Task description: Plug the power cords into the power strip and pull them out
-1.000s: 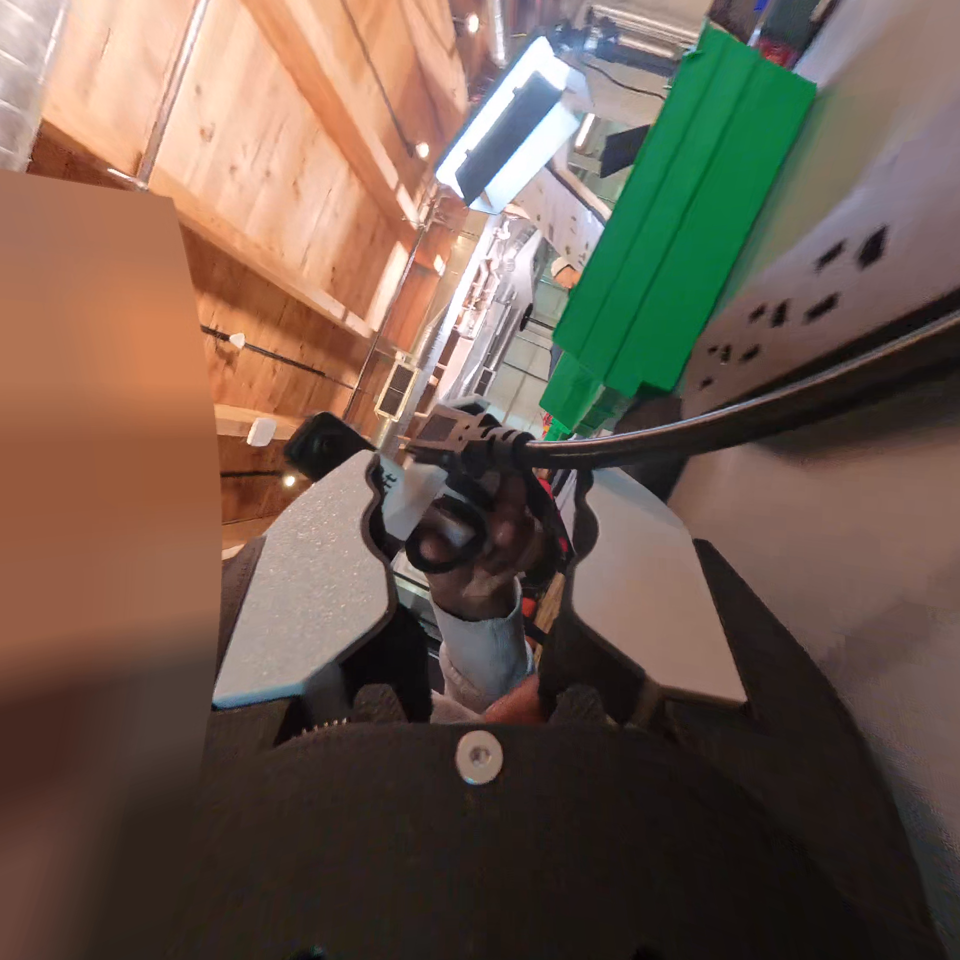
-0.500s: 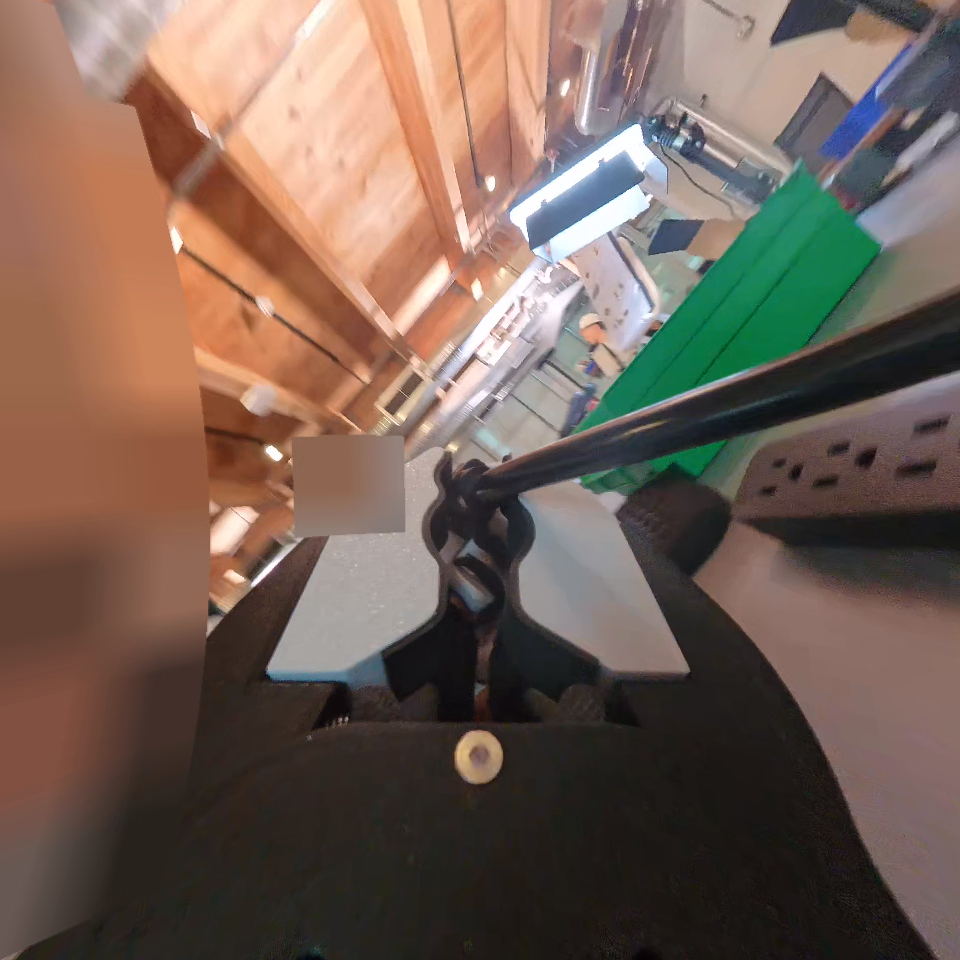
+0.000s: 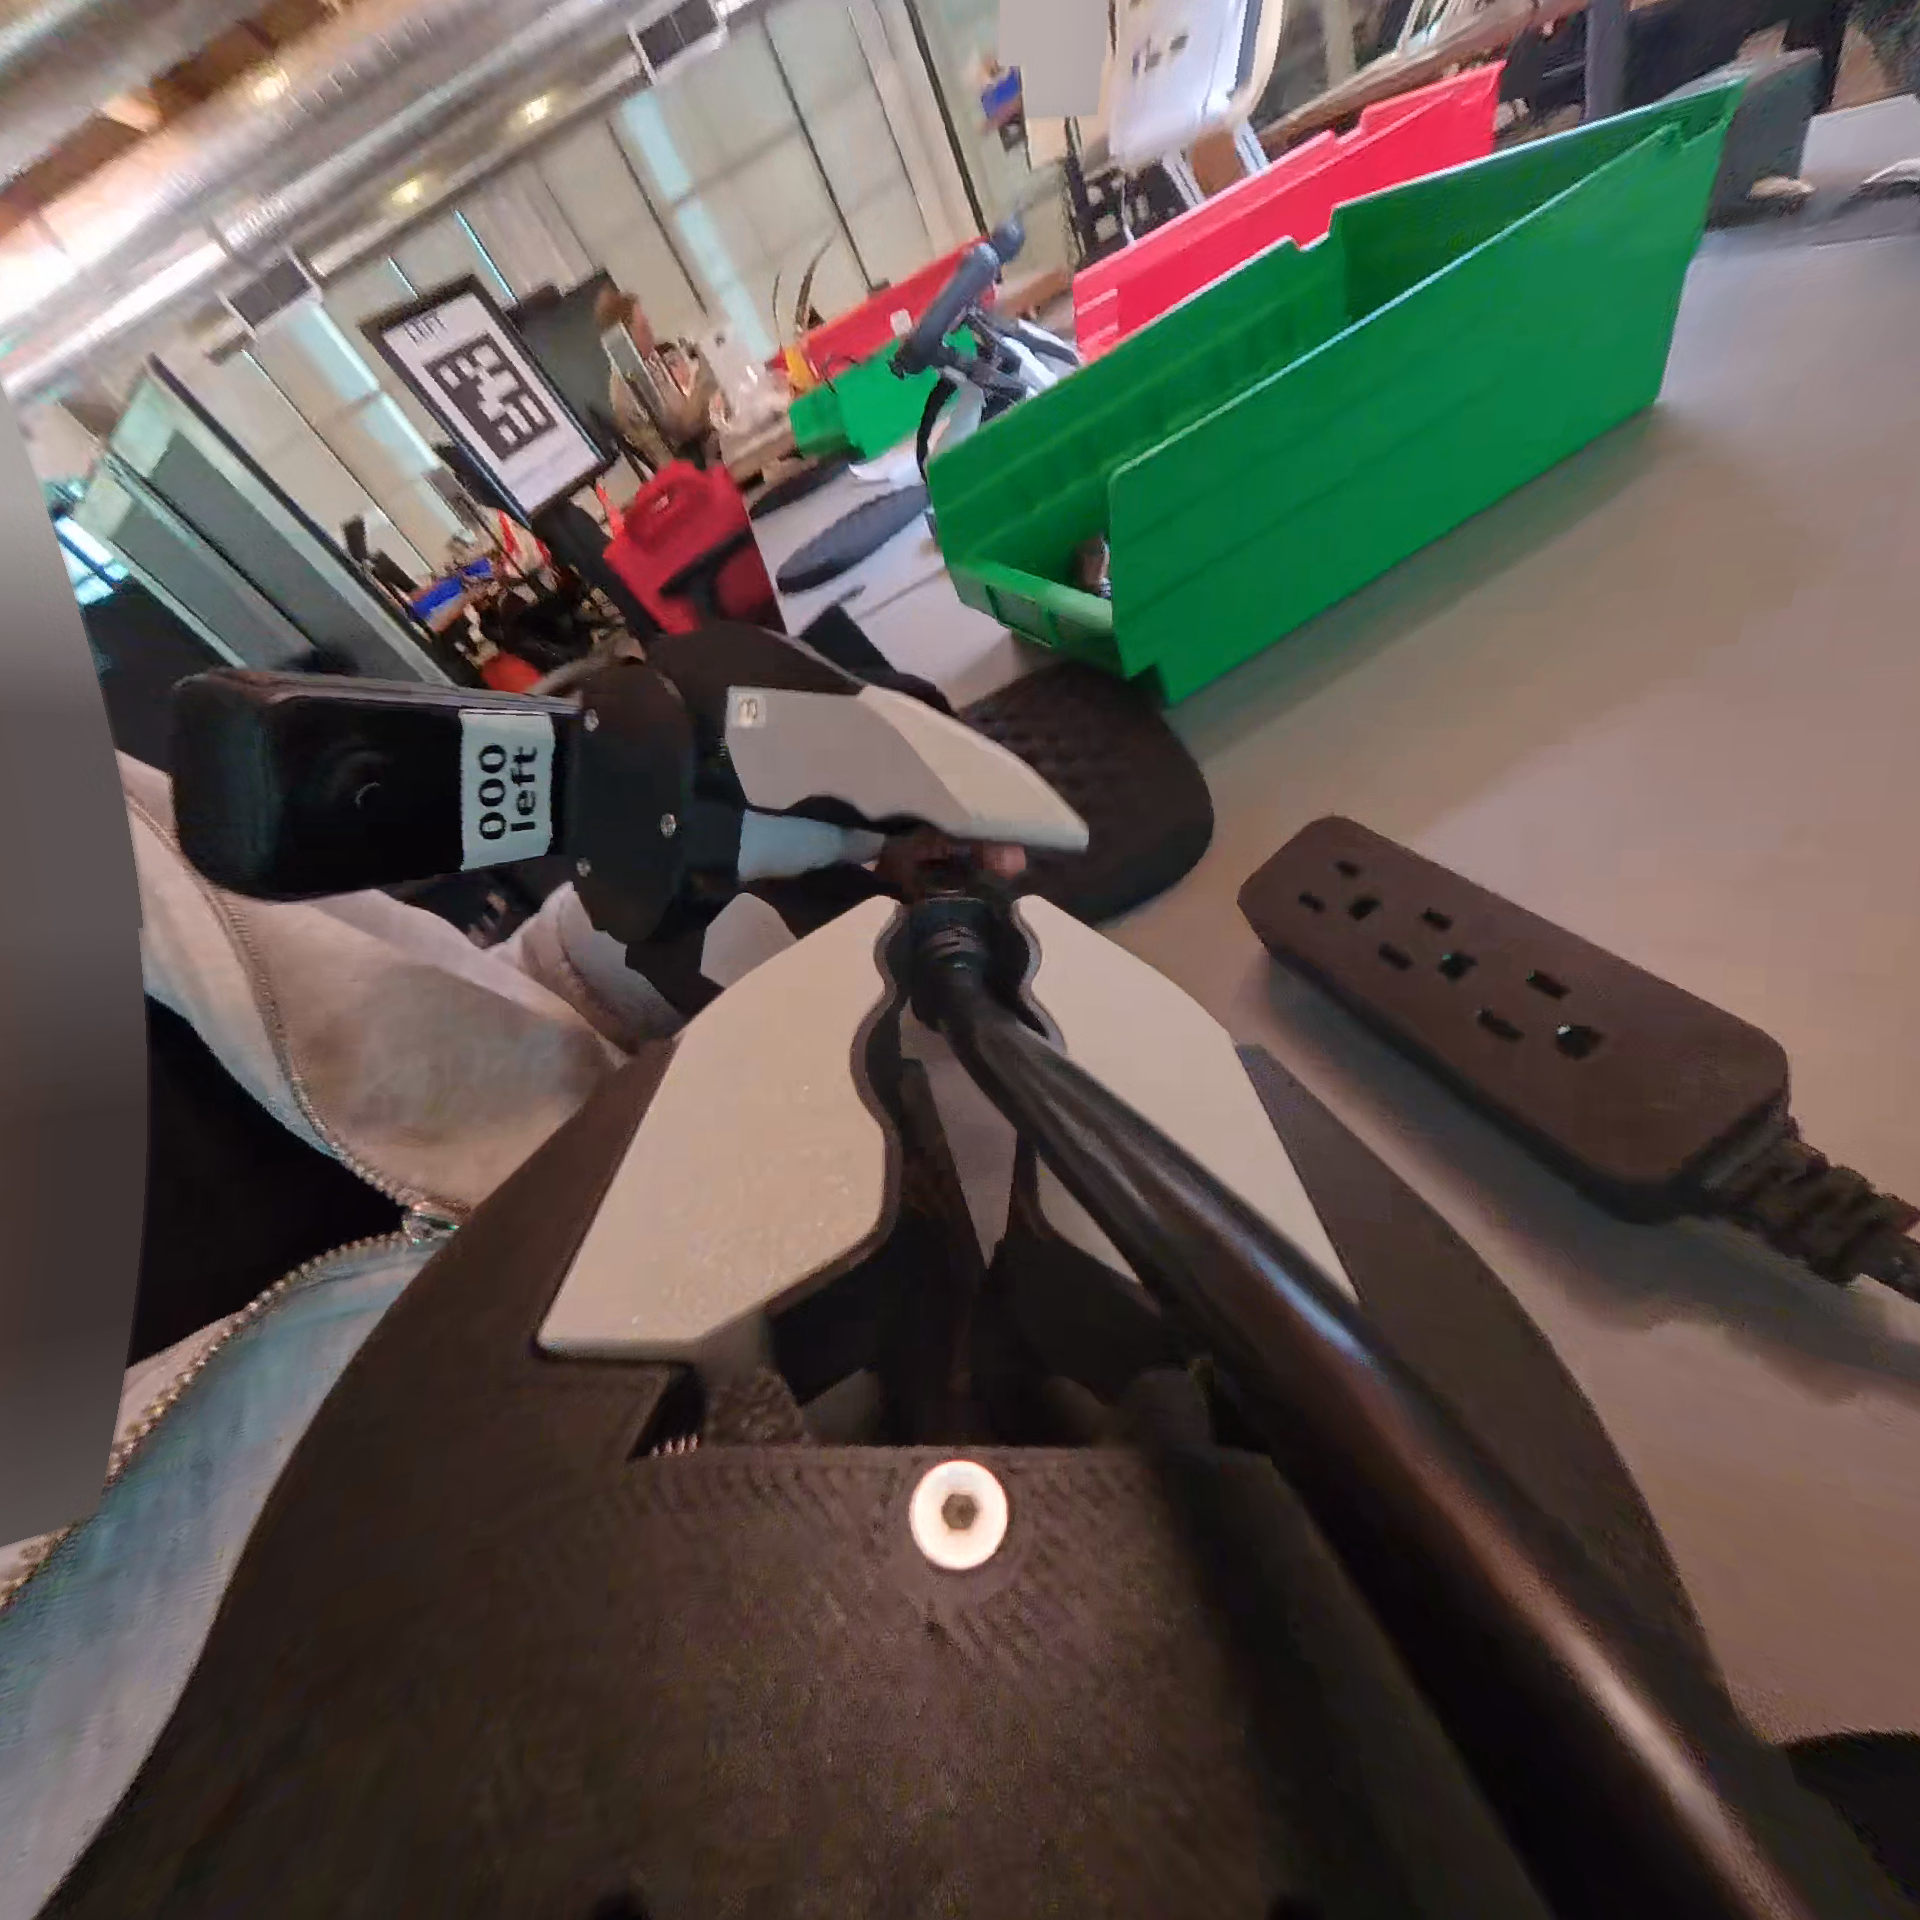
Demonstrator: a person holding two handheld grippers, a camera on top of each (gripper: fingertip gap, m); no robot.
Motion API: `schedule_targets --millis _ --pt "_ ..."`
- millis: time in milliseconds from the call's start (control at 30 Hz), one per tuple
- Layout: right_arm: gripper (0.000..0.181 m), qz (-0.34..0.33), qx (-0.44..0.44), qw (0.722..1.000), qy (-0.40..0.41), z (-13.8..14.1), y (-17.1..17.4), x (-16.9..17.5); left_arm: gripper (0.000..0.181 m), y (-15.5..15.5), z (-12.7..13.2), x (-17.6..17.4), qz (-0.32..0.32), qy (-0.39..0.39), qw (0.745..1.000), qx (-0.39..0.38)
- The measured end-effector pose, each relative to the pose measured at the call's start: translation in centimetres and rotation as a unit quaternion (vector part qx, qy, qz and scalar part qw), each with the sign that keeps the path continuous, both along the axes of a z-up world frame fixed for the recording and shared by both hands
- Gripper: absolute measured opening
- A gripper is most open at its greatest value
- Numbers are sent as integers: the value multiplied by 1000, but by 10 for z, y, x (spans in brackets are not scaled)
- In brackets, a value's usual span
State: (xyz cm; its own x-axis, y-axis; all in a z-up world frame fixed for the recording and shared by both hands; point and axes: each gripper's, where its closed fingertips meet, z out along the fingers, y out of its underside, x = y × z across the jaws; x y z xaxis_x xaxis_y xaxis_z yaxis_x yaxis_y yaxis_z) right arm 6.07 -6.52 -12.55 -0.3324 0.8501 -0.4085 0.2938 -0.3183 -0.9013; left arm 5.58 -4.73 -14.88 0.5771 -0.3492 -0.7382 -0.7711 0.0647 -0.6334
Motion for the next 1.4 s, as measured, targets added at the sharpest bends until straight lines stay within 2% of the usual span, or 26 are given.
schedule_targets --millis 67,133,200,300,400,567,700,800,833,900,1000,1100,1133,1200,1267,1333,1400 --pt "17 0 23 1000 -10 -2 3 1 28 3 -4 0 16 8 1000 -6" --pt "17 0 59 998 -13 0 5 1 28 6 -4 3 25 -27 999 -15" --pt "18 2 135 991 14 6 5 2 28 6 -1 8 13 -94 995 -24" --pt "31 14 286 955 73 16 3 4 29 2 2 25 -45 -230 970 -63" --pt "36 55 349 925 141 32 -5 8 27 -8 17 42 -133 -370 914 -99" --pt "45 164 306 911 223 52 -21 19 26 -19 42 55 -242 -506 821 -109" --pt "52 211 302 900 233 61 -27 21 27 -22 57 57 -297 -577 752 -116" --pt "38 239 300 899 211 66 -29 19 27 -25 62 63 -332 -605 714 -120" --pt "36 257 295 899 198 65 -32 18 27 -25 65 63 -339 -612 706 -109" --pt "42 282 290 901 157 57 -39 13 26 -22 70 62 -347 -626 693 -82" --pt "27 251 292 911 146 56 -42 -1 26 -21 78 56 -362 -637 679 -35" --pt "29 236 292 919 124 54 -41 -4 26 -21 80 51 -358 -637 682 -8" --pt "36 237 298 917 118 53 -42 -3 26 -22 79 51 -360 -637 682 -5" --pt "38 234 309 915 114 53 -46 -3 26 -27 80 51 -375 -639 671 -2" --pt "36 229 316 913 117 54 -49 -3 26 -30 82 51 -385 -641 664 8" --pt "27 218 317 916 111 54 -47 -6 26 -30 82 50 -383 -640 666 13" --pt "27 217 316 918 104 52 -43 -6 26 -27 79 50 -374 -640 672 2"
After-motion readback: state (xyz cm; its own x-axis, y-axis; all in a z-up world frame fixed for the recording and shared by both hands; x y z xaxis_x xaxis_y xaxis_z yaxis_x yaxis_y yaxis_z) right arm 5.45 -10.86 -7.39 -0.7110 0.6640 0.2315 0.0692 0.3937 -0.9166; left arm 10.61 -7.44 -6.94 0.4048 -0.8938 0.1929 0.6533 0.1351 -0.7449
